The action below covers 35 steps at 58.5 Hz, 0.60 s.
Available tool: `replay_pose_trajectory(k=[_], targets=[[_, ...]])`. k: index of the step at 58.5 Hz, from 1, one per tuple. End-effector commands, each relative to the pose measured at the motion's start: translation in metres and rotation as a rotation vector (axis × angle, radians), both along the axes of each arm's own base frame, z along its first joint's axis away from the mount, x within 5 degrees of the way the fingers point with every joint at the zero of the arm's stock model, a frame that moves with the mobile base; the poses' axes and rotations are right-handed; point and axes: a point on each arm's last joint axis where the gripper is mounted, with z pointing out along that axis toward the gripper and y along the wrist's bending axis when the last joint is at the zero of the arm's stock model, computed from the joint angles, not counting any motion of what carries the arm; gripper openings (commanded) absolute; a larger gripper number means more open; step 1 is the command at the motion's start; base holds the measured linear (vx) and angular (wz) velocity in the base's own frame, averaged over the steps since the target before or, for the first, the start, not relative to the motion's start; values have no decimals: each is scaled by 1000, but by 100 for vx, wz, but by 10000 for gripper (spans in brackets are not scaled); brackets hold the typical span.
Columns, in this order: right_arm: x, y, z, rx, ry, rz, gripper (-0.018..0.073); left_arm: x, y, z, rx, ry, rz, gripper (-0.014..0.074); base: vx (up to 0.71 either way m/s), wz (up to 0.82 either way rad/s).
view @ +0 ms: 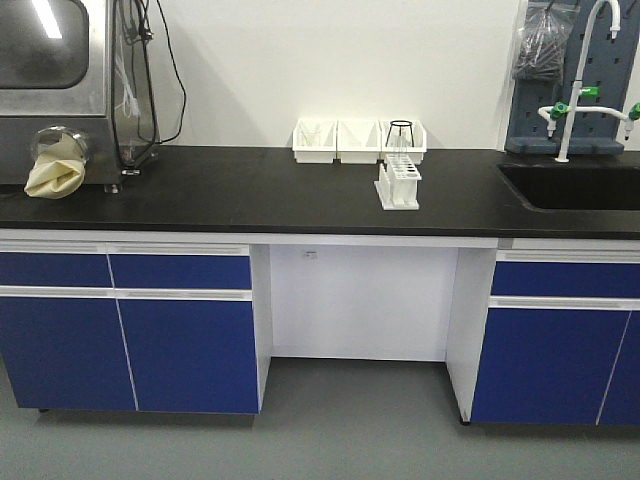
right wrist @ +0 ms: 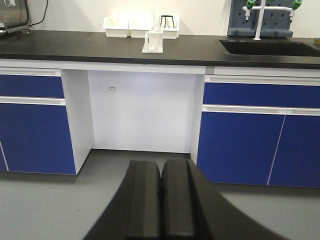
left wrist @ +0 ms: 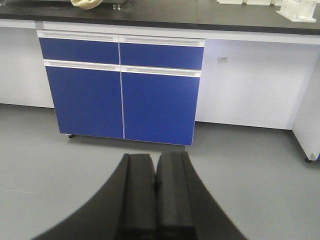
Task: Flip and reinsert test tube from rack
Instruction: 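Drive the base toward the white test-tube rack on the bench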
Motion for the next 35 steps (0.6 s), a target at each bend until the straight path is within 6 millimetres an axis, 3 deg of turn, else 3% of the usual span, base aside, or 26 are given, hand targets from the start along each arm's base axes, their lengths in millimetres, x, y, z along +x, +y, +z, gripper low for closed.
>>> replay_pose_trajectory(k=[1, 35], targets=[[0, 1, 7, -6, -87, 7, -12, 1, -1, 8, 3, -97, -11, -7, 0, 0], [0, 1, 7, -6, -87, 7, -12, 1, -1, 8, 3, -97, -11, -7, 0, 0]])
